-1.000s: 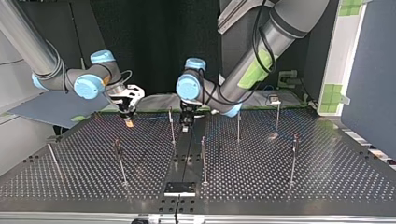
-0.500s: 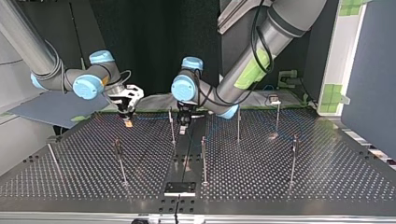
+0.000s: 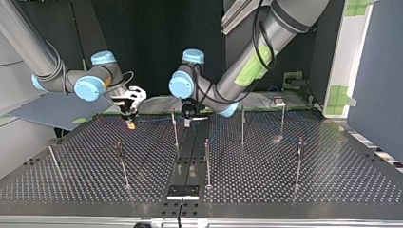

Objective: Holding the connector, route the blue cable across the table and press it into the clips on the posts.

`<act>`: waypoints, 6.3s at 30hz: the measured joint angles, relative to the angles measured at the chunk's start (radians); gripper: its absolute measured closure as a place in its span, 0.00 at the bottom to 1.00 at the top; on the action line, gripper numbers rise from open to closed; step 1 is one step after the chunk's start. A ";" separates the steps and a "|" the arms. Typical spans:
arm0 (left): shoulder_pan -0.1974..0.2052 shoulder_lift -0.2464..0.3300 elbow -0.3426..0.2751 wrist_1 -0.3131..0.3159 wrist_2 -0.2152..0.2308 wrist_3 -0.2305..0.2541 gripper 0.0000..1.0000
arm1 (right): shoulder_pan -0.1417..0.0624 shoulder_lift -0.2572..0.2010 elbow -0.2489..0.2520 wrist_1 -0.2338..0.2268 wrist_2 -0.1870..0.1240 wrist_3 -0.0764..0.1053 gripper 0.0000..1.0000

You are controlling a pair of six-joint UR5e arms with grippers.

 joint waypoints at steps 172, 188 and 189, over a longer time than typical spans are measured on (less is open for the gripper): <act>-0.297 -0.108 0.485 -0.094 -0.413 -0.103 1.00 | -0.125 -0.277 -0.036 0.122 -0.072 0.038 1.00; -0.310 -0.068 0.486 -0.109 -0.472 -0.108 1.00 | -0.116 -0.299 -0.068 0.156 -0.098 0.041 1.00; -0.309 -0.068 0.486 -0.108 -0.472 -0.107 1.00 | -0.115 -0.300 -0.073 0.160 -0.101 0.041 1.00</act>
